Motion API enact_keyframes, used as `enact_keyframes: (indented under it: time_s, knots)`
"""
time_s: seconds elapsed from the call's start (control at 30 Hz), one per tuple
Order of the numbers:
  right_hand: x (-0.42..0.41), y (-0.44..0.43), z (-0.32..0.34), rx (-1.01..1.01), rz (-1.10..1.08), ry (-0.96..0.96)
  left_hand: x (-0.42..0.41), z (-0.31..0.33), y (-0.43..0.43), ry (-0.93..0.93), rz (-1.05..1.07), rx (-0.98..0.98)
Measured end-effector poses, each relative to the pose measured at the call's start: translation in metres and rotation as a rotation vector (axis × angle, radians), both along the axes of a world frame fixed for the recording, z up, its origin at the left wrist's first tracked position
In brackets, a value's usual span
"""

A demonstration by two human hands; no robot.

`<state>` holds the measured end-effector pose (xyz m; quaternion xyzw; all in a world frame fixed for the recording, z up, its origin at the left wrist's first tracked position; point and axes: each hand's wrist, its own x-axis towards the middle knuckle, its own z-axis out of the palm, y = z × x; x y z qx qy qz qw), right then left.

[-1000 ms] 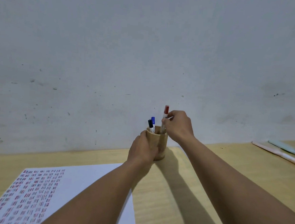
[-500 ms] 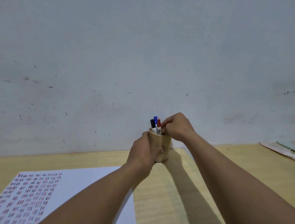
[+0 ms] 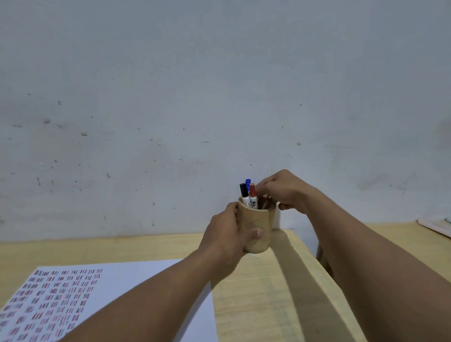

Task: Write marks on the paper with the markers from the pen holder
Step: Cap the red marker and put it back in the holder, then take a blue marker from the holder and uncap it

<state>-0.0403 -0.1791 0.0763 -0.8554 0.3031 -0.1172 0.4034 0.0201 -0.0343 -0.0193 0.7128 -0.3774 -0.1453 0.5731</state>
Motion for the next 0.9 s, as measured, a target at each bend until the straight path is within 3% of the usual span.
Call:
enact_keyframes:
  time_s: [0.27, 0.57, 0.7, 0.9]
  knots:
    - [0.006, -0.002, -0.006, 0.015, 0.028, -0.061, 0.000, 0.002, 0.001, -0.049, 0.040, 0.032]
    - [-0.027, 0.015, 0.025, -0.092, -0.062, -0.438, -0.017, 0.009, 0.010, -0.051, 0.092, 0.081]
    - [-0.042, 0.036, 0.048, -0.169, -0.053, -0.551, -0.021, 0.028, 0.028, -0.189, 0.166, 0.204]
    - [-0.062, 0.091, 0.065, -0.271, 0.006, -0.598, -0.029, 0.065, 0.075, -0.201, 0.238, 0.053]
